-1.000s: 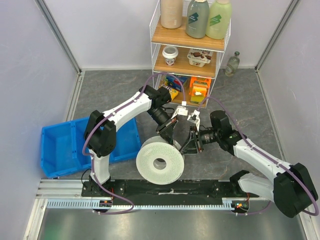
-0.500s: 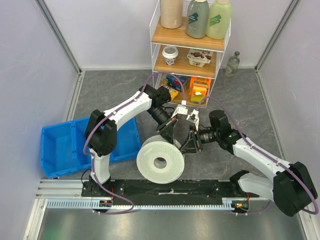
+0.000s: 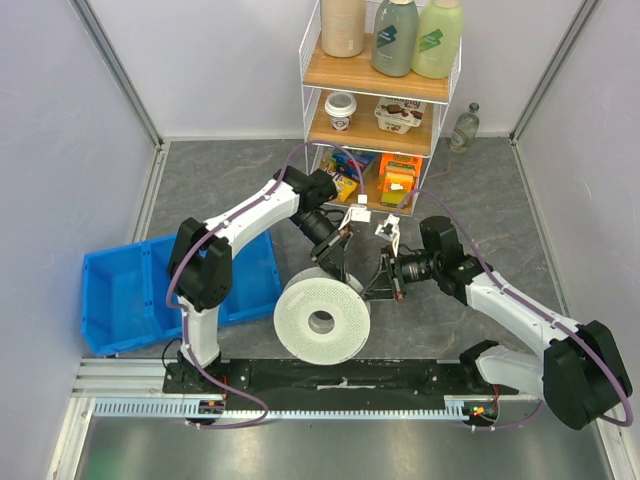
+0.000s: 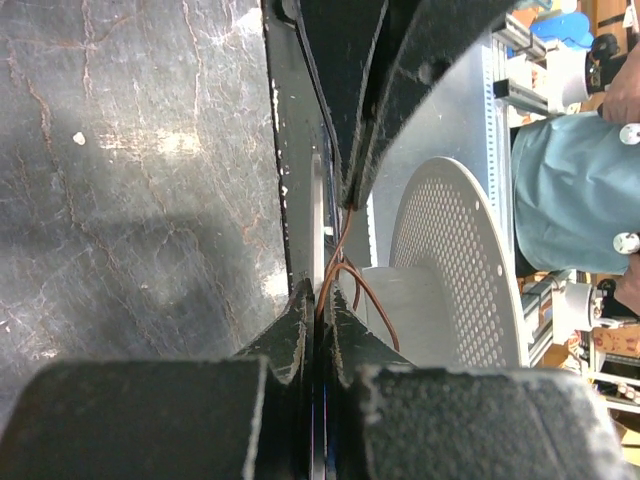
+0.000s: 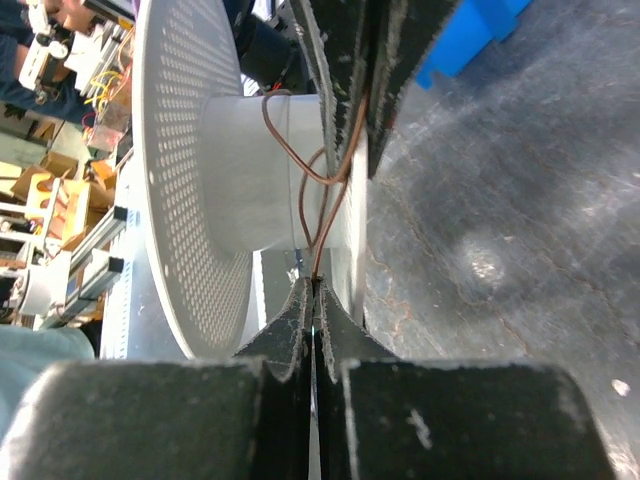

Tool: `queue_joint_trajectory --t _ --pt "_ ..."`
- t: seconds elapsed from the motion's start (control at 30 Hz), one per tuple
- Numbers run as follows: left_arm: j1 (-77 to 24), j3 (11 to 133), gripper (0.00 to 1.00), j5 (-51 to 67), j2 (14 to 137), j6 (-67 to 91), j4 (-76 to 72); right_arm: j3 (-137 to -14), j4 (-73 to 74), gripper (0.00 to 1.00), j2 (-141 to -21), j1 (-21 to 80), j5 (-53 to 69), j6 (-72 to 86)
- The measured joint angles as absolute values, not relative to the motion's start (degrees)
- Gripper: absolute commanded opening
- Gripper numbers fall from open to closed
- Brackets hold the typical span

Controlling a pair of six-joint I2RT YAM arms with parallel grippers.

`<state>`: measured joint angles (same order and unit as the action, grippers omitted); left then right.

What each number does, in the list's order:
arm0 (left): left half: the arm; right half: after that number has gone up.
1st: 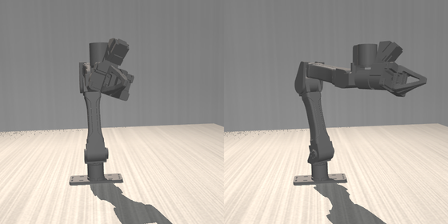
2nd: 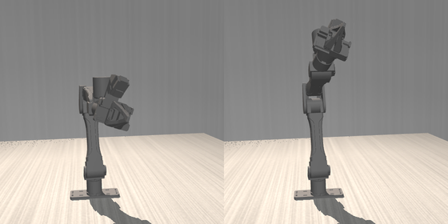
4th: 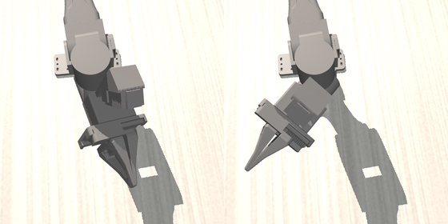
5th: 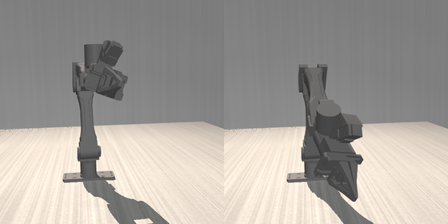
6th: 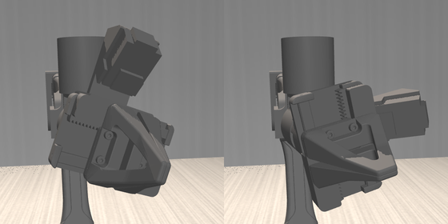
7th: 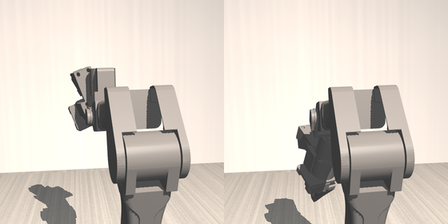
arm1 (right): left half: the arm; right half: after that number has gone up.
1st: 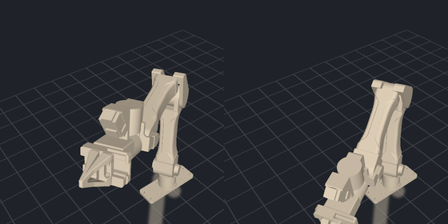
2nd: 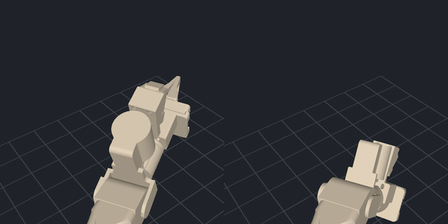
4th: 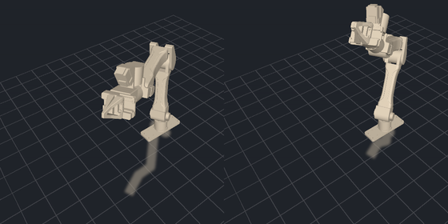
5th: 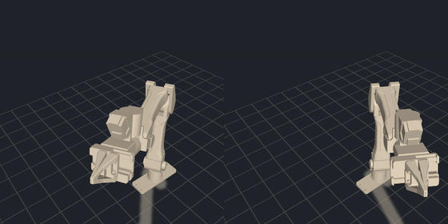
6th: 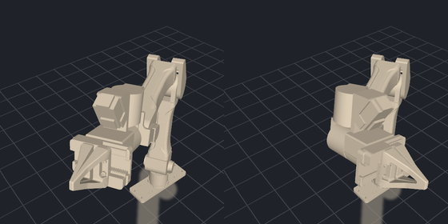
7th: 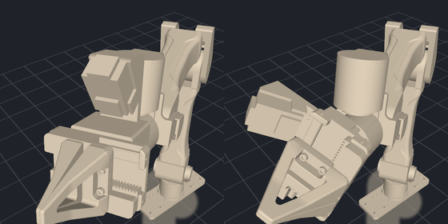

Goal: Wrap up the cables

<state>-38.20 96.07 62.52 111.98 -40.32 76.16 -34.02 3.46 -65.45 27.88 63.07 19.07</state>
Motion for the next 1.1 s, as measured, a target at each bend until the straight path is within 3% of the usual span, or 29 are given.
queue_joint_trajectory --t 0.53,0.77,0.93,1.1 --pt "-27.1 100.1 0.02 68.3 112.0 -38.1 76.1 -39.2 15.8 0.0 -60.7 20.7 60.7 9.1" --pt "-23.6 101.4 0.02 72.8 111.8 -25.2 73.9 -42.3 17.5 0.0 -61.3 20.4 56.4 6.7" --pt "-22.8 96.9 0.02 73.5 108.2 -5.4 59.5 -42.9 9.7 0.0 -61.5 20.4 53.0 10.6" --pt "-19.5 79.8 0.02 72.4 97.3 29.4 22.9 -42.8 1.0 0.0 -59.9 20.4 49.5 15.5"
